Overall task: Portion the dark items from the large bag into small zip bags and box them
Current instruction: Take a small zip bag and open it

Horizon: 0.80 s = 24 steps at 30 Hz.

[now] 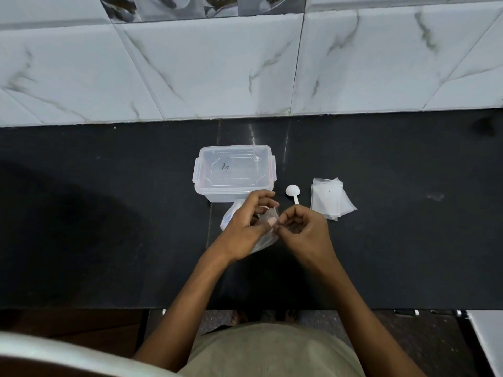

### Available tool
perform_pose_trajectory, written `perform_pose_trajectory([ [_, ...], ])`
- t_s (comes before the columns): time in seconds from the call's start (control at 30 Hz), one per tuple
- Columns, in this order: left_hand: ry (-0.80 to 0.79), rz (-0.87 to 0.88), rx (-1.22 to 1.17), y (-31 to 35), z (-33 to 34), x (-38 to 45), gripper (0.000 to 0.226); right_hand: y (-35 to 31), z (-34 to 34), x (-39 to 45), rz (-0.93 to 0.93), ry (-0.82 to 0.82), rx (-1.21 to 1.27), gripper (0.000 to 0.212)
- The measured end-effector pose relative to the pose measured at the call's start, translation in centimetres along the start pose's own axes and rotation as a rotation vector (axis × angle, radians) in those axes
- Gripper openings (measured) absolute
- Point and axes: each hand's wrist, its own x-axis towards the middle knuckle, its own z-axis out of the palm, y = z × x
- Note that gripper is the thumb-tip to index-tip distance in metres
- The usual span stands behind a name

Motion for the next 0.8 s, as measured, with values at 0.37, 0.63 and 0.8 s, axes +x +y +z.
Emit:
perform_pose_trajectory([
  [0.37, 0.060, 0.036, 0.582, -0.2, 0.9, -0.9, 0.074, -0.2, -0.1, -0.1, 0.121, -0.117, 0.203, 0.011],
  [0.63, 0.108, 0.158, 0.566, -1.3, 1.8, -1.0, 0.081, -1.0, -0.2, 0.5, 0.207, -0.297, 0.122, 0.016],
  [0.8, 0.300, 0.192, 0.659, -1.7, 2.6, -1.1, 0.069, -0.8, 0.2, 0.4, 0.208, -0.286, 0.076, 0.024],
])
